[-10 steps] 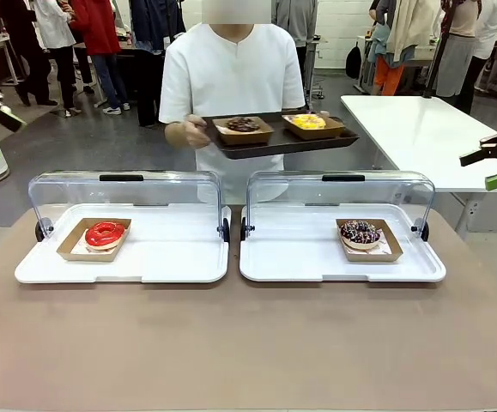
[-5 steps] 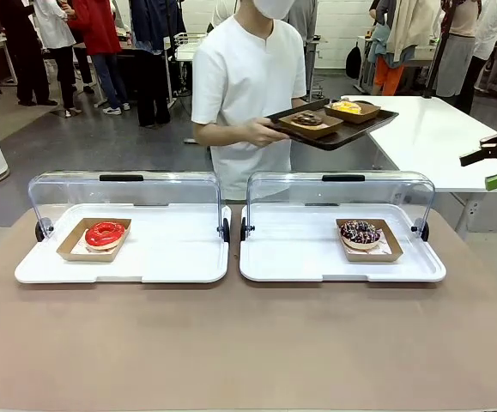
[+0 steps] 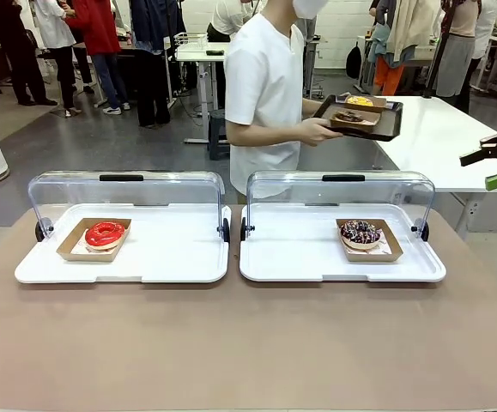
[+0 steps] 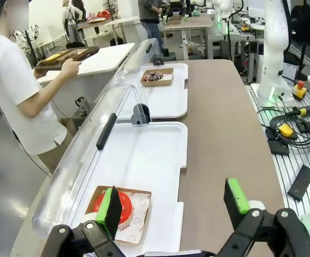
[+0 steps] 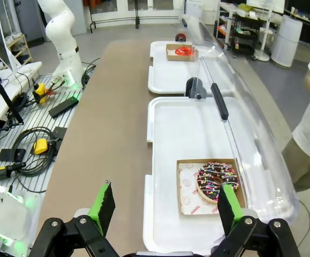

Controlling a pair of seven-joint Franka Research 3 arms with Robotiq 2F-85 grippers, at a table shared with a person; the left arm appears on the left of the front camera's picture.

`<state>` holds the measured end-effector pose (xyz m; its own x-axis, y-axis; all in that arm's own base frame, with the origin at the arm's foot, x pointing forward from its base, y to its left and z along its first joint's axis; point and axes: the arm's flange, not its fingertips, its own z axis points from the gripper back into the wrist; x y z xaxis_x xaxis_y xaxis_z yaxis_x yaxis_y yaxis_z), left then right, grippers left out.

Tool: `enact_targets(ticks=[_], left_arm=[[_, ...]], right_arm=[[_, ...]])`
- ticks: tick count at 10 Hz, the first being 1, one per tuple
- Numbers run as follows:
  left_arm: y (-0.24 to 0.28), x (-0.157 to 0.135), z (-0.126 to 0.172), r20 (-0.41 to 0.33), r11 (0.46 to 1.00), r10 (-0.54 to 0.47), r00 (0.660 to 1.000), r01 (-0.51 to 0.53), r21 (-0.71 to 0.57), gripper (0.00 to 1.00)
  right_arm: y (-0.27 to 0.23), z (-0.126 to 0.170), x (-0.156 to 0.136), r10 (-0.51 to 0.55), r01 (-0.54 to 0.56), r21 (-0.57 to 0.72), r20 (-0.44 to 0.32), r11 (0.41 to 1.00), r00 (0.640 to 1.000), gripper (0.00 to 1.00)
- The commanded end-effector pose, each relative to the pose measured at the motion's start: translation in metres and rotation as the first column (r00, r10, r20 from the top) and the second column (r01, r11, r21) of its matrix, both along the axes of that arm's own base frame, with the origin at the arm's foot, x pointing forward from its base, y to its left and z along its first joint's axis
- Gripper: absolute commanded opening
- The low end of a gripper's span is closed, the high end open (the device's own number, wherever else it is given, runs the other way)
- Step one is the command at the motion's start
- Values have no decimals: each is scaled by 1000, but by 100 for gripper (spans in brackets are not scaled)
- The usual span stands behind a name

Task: Provide the desired donut to the person.
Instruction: Place the picked Paper togo box onto the Handle tray extended by the person.

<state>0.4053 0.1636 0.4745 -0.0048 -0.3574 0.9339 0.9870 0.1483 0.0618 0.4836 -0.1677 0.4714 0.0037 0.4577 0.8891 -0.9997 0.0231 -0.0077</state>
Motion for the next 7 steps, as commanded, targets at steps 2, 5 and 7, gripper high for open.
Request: enact_targets(ticks=[2, 5, 7], left_arm=[[1, 2, 4, 38, 1000, 7, 999, -6, -25, 100], [1, 1, 4, 9, 1000, 11, 1000, -11, -3, 100], [1, 1, 4, 9, 1000, 11, 1000, -11, -3, 100]], right_arm=[[1, 1, 2, -5, 5, 9, -1, 1000, 1000, 100], [1, 1, 2, -5, 5, 9, -1, 1000, 1000, 100], [1, 1, 2, -5, 5, 9, -1, 1000, 1000, 100]])
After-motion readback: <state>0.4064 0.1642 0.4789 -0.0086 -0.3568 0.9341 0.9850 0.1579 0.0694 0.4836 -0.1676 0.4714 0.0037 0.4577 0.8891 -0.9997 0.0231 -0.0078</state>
